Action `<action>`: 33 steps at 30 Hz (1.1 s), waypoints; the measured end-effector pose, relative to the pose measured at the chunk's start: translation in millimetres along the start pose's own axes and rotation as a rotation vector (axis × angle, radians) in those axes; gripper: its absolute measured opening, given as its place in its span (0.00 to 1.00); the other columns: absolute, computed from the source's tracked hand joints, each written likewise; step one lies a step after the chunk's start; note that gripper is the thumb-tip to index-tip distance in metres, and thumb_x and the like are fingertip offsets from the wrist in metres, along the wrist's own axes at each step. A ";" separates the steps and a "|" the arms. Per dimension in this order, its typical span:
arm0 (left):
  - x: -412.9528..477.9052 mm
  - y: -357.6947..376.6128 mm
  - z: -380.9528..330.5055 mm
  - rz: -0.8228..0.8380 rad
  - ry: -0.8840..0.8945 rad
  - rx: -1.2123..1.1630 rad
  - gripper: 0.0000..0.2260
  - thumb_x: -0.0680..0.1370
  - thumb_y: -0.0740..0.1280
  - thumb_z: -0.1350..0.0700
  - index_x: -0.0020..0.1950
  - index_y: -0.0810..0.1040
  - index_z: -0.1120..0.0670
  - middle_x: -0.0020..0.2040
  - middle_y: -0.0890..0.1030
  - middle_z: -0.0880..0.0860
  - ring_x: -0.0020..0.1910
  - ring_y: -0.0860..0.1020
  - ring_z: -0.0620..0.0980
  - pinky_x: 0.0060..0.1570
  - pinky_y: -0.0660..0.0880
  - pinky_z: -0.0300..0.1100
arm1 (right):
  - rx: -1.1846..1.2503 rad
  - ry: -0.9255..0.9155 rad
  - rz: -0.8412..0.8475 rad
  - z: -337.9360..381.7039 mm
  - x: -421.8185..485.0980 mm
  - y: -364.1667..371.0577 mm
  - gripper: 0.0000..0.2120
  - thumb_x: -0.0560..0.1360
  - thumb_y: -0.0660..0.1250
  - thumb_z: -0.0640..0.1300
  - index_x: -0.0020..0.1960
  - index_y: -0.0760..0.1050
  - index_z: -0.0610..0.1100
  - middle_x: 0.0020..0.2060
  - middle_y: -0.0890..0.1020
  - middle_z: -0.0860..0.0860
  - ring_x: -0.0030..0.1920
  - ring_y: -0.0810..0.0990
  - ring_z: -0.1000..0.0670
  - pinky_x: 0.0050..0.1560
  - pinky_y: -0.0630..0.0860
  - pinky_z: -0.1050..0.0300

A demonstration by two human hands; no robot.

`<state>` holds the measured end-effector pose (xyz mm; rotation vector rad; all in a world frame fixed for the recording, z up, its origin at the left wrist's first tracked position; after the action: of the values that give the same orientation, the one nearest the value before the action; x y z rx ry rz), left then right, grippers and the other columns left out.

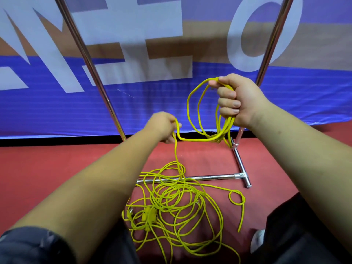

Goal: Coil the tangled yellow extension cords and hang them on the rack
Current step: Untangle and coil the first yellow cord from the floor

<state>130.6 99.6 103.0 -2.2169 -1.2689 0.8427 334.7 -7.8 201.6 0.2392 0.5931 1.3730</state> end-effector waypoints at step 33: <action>-46.4 -97.0 -67.9 0.016 0.379 -1.230 0.12 0.85 0.58 0.65 0.62 0.78 0.54 0.49 0.85 0.52 0.32 0.71 0.43 0.31 0.64 0.36 | -0.473 0.239 0.159 -83.7 21.6 20.5 0.12 0.87 0.60 0.49 0.49 0.74 0.44 0.31 0.77 0.46 0.33 0.82 0.43 0.53 0.81 0.40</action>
<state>101.4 99.9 226.8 -3.0022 -1.8025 -0.5794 275.1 2.3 136.5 -0.2686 0.4340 1.6665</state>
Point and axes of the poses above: each hand's wrist, its own x-axis towards the middle knuckle, its own y-axis out of the palm, z = x × y, the point moved 4 cm from there along x, towards the middle knuckle
